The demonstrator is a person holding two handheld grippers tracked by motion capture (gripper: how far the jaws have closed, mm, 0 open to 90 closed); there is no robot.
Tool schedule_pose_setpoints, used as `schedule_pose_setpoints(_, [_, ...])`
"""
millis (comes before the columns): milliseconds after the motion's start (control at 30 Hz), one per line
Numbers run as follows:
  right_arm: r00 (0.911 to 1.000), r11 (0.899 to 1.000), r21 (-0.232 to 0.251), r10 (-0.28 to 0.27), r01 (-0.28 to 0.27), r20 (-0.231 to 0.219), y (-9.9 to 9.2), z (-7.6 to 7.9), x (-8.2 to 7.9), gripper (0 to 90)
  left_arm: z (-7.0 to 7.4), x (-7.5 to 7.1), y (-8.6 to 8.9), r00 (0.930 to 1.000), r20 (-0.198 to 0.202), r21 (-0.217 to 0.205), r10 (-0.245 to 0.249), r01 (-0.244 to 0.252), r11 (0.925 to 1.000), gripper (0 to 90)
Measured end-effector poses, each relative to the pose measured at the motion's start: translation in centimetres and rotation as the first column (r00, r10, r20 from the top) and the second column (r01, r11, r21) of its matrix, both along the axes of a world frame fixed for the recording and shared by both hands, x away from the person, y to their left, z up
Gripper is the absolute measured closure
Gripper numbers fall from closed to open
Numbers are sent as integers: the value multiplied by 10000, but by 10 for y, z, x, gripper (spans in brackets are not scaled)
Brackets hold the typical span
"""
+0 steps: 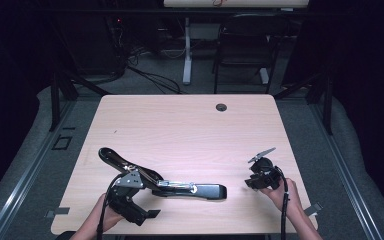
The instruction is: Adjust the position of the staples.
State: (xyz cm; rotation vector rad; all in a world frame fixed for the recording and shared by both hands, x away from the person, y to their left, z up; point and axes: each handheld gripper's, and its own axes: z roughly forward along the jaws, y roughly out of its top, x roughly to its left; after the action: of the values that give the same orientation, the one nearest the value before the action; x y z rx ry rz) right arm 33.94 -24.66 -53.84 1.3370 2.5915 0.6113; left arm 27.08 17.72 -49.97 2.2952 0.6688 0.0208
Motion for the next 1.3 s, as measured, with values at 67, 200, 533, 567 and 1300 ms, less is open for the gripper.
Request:
schedule_pose_setpoints(67, [10000,9999,-107,-7,6,-71,0,-1,0,709,-1,1,0,9999,-74,-36,-87,86,10000,0])
schedule_pose_setpoints(200, [9999,9999,-161,-66,64,-121,0,-2,1,722,-1,1,0,9999,-73,86,-124,125,9999,0])
schedule_pose_setpoints(533, [9993,9998,-151,-120,114,-362,0,-5,1,766,-1,1,1,10000,-17,206,-98,98,9997,0])
schedule_pose_setpoints(567, [9991,9997,-205,-135,127,-399,0,-5,2,768,-2,1,0,10000,-27,207,-92,93,9997,0])
schedule_pose_setpoints(1300, [9993,9997,-66,-242,241,-285,-1,-2,1,779,-2,2,1,10000,-30,246,-58,59,9997,0])
